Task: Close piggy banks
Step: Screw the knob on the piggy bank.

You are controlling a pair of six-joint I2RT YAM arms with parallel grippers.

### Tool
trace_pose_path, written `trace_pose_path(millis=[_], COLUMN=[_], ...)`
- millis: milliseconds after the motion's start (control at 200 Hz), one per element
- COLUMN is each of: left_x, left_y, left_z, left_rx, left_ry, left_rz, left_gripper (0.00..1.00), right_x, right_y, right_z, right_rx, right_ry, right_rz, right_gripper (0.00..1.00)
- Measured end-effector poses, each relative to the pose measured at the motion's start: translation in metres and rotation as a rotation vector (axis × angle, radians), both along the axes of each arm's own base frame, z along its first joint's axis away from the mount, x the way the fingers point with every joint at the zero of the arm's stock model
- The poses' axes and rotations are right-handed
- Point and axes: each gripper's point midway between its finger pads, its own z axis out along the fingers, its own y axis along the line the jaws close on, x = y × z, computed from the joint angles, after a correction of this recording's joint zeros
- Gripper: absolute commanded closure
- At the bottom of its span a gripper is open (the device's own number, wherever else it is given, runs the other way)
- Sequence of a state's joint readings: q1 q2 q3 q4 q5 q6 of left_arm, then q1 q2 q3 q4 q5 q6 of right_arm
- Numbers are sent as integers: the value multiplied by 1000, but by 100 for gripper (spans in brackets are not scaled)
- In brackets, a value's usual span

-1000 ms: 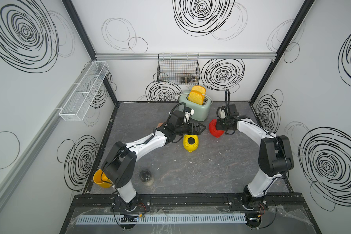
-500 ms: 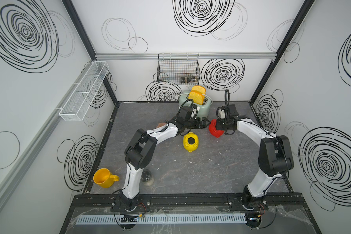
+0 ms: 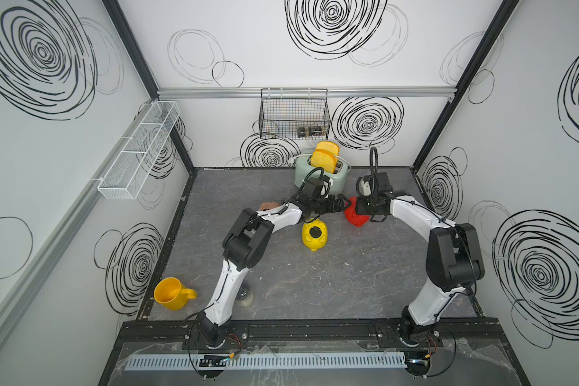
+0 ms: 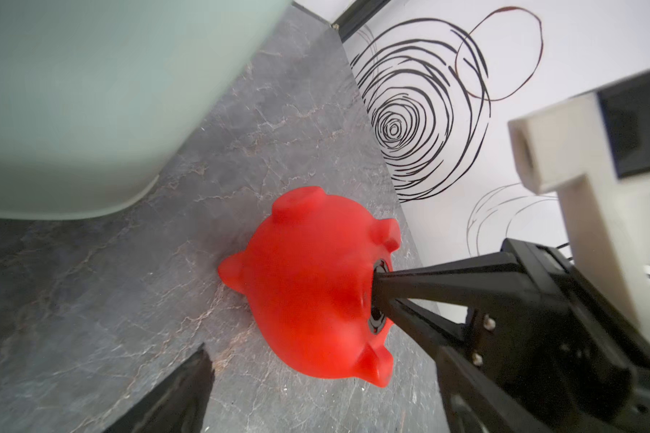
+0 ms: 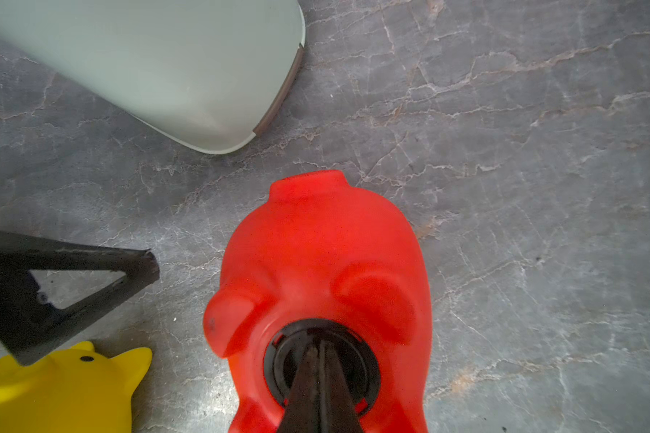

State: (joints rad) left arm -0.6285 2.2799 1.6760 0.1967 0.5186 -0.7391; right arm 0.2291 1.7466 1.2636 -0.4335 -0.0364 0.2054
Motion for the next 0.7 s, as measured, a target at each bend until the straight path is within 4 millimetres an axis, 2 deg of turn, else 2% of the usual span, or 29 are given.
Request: trace_pose_path(millis=[190,480,700], left_x=[5,9,19], left_y=[-14,-22,-27], left_z=[-3,-7,-21], left_rx=[-26,-41,-44], left_ry=[2,5,16], left_rz=[-17,-14,-6], left_gripper=[4,4,4], right_x=[-1,-2,-2], right_y=[1,3,3], right_z=[0,-1,-1], right_rx=[-8,-16,-22], right_ry=[0,0,-1], right_rz=[2,6,5], right_gripper=[100,100,100])
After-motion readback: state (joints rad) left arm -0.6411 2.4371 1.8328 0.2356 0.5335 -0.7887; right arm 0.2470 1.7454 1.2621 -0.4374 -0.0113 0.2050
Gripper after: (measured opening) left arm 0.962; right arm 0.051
